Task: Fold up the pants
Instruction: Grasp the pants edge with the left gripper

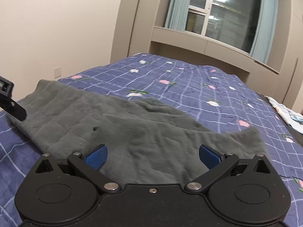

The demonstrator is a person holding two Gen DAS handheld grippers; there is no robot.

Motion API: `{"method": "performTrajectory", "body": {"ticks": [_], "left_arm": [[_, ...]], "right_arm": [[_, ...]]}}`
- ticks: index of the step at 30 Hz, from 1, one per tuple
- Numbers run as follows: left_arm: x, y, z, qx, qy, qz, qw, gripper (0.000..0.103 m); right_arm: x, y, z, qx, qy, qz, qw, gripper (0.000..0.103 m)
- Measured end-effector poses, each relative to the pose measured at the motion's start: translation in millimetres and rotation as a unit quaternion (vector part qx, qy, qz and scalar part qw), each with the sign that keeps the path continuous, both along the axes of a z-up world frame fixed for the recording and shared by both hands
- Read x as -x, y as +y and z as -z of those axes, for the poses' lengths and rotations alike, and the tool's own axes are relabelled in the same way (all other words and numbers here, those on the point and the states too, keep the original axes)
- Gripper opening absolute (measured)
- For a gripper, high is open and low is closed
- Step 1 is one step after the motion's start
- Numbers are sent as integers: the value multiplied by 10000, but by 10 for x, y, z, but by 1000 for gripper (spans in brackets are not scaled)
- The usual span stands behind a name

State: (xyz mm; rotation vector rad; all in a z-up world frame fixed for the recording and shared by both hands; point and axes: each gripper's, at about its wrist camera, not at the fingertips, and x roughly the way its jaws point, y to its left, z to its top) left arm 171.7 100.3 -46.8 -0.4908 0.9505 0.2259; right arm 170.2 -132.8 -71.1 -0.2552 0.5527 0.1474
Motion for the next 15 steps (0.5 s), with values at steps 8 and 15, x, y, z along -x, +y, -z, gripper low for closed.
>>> {"method": "performTrajectory", "body": {"ticks": [8, 15], "left_arm": [[-72, 144, 214, 205, -487, -408, 9978, 102], [-312, -290, 104, -566, -822, -48, 9950, 102]], "right_arm": [[-6, -24, 281, -279, -78, 101, 9995, 103], [6, -31, 321, -298, -140, 126, 9994, 103]]}}
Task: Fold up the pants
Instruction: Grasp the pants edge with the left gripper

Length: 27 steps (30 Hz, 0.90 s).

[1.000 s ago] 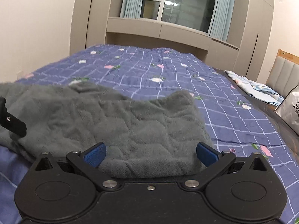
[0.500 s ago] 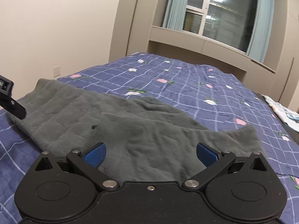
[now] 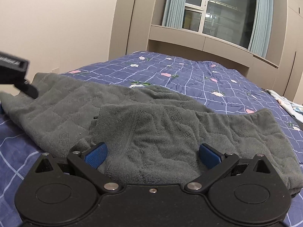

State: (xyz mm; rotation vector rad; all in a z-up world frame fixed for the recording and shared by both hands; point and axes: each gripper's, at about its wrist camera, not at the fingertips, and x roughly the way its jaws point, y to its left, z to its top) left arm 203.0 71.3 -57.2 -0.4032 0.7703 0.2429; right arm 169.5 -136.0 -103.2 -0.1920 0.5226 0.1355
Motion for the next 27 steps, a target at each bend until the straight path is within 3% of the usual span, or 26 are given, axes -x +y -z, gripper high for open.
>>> {"method": "performTrajectory", "body": {"ticks": [4, 7, 13, 18, 23, 27], "left_arm": [[-22, -196, -102, -450, -275, 244, 9983, 102], [-36, -243, -156, -446, -397, 427, 9973, 102], [-40, -26, -45, -80, -200, 211, 9995, 102], [15, 289, 174, 489, 170, -41, 9986, 102], [68, 408, 261, 798, -10, -20, 9968, 102], [84, 408, 325, 772, -229, -49, 9967, 102]], "right_arm": [[-8, -8, 15, 7, -1, -1, 10000, 103], [-7, 11, 21, 57, -7, 9, 10000, 103], [-1, 19, 25, 67, -12, 7, 10000, 103], [-4, 16, 26, 64, -8, 7, 10000, 103], [-3, 17, 22, 34, 3, 4, 10000, 103], [-3, 16, 21, 29, -4, 3, 10000, 103]]}}
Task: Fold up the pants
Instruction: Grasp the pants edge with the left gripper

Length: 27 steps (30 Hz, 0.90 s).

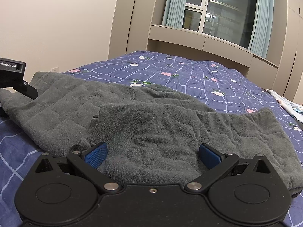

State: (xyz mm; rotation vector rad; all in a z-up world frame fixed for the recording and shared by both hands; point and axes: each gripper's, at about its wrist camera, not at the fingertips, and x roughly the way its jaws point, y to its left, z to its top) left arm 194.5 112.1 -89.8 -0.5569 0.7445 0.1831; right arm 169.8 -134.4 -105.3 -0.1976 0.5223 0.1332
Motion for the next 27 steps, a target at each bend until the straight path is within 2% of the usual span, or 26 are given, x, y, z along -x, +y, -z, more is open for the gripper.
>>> {"method": "performTrajectory", "body": {"ticks": [3, 5, 8, 11, 15, 16, 18, 19, 21, 23, 24, 27], "left_arm": [[11, -24, 33, -7, -135, -109, 9998, 102], [36, -15, 57, 119, -254, -250, 9993, 102], [83, 98, 77, 643, -448, -544, 9954, 102], [119, 268, 115, 1287, -674, -805, 9861, 102], [137, 386, 148, 1711, -863, -968, 9767, 100], [134, 397, 155, 1732, -877, -992, 9759, 97], [118, 393, 156, 1650, -836, -1001, 9776, 76], [105, 388, 160, 1588, -767, -1002, 9792, 73], [97, 395, 171, 1525, -700, -1034, 9804, 57], [105, 415, 191, 1535, -658, -1131, 9794, 46], [105, 424, 204, 1545, -636, -1172, 9790, 44], [68, 449, 284, 1669, -631, -1161, 9771, 46]], "right_arm": [[2, -3, -2, -7, -9, 1, 10000, 103], [4, -4, -1, -16, -18, 1, 10000, 103], [6, -5, 0, -27, -19, -1, 10000, 103], [2, -9, 1, -59, -16, -2, 10000, 103], [1, -17, 4, -117, -12, -6, 9999, 103], [1, -22, 6, -131, -12, -7, 9999, 103], [-1, -21, 6, -154, -17, -7, 9999, 103], [-1, -19, 7, -159, -20, -7, 9999, 103], [1, -15, 9, -169, -28, -7, 9999, 103], [2, -23, 9, -187, -33, -7, 9998, 103], [2, -26, 9, -196, -35, -8, 9998, 103], [13, -39, 7, -206, -41, -7, 9998, 103]]}}
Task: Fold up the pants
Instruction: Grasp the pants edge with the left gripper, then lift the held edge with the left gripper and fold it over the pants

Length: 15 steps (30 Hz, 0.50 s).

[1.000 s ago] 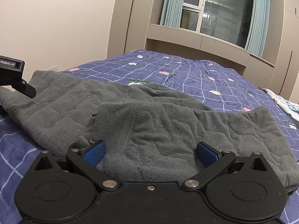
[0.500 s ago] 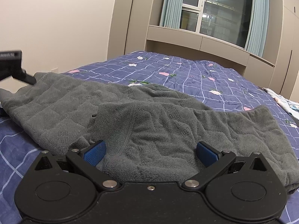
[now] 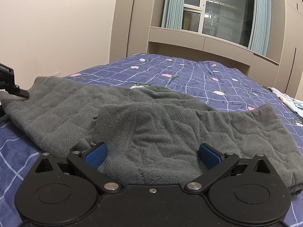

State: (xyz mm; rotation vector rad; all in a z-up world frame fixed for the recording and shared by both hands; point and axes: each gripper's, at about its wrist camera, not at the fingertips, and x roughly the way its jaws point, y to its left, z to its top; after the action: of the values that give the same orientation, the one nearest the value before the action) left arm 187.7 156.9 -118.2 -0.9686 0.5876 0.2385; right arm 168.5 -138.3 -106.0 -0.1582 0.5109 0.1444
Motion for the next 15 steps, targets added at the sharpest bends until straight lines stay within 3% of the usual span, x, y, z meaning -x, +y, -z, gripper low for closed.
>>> {"method": "performTrajectory", "body": {"ticks": [2, 4, 6, 7, 15], "left_arm": [[-46, -2, 44, 84, -38, 59, 9999, 48], [-77, -25, 3, -3, 8, 37, 10000, 42], [-74, -55, -65, -129, 9, 27, 9999, 24], [-76, -74, -112, -230, -22, 46, 9997, 22], [-79, -380, -649, -1034, -495, 436, 9924, 17]], "right_arm": [[0, -1, 0, -5, 0, -1, 10000, 103], [-4, -6, 3, -14, -2, -2, 10000, 103], [-5, -4, 5, -33, -7, -3, 10000, 103], [-5, -4, 4, -37, -8, -3, 10000, 103], [-10, -12, -14, -147, 13, -12, 9999, 103]]}}
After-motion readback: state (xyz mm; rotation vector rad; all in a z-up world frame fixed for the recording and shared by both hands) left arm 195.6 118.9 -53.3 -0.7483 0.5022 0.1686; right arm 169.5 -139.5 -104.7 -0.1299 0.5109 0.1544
